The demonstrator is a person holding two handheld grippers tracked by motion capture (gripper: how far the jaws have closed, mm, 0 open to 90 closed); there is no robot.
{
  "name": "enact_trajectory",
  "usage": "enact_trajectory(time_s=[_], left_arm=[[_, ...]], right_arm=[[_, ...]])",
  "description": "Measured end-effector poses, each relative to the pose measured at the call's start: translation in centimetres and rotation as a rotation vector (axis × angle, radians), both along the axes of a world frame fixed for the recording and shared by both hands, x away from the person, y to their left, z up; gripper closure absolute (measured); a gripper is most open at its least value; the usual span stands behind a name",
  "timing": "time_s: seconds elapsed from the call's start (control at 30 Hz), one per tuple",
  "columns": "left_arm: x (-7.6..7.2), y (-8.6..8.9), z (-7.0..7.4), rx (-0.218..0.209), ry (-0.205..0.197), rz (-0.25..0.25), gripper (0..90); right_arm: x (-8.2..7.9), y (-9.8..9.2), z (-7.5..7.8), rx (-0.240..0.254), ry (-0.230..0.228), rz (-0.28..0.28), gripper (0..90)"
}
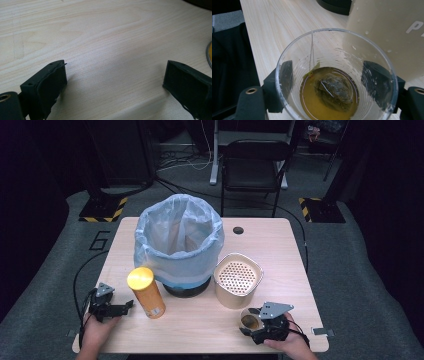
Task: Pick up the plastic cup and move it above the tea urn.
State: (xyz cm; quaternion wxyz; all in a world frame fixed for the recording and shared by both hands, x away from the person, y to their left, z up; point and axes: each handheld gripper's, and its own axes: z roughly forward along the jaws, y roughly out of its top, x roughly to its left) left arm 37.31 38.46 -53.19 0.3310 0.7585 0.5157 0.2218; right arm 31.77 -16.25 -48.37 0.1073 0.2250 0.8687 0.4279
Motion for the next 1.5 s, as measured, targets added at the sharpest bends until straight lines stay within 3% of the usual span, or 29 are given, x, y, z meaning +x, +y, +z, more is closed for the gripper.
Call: enact_trajectory(time_s=[0.37, 0.9, 1.17, 1.23, 1.37, 1.5], left_arm=[[0.0, 0.1, 0.1, 0.004, 0.014, -0.006, 4.5], [0.0, 0.1, 0.1, 0.003, 0.014, -0.006, 4.5], [0.0, 0.0, 0.1, 0.003, 0.012, -0.004, 4.5], [0.0, 0.1, 0.1, 0.004, 0.014, -0.006, 4.5], [0.0, 0.0, 0.1, 0.004, 0.014, -0.006, 4.5], [0.0, 0.1, 0.1, 0.004, 0.014, -0.006, 4.5]], right_arm=[[-0.1, 0.0, 0.0, -0.005, -0.018, 0.005, 29.7], [0.1, -1.5, 0.7, -0.041, -0.022, -0.074, 32.0], [0.1, -2.6, 1.6, -0.104, -0.057, -0.136, 32.7], [0.3, -2.9, 1.8, -0.121, -0.076, -0.122, 32.8], [0.5, -3.4, 2.3, -0.15, -0.062, -0.151, 32.8], [0.8, -3.8, 2.8, -0.145, -0.086, -0.15, 32.8]])
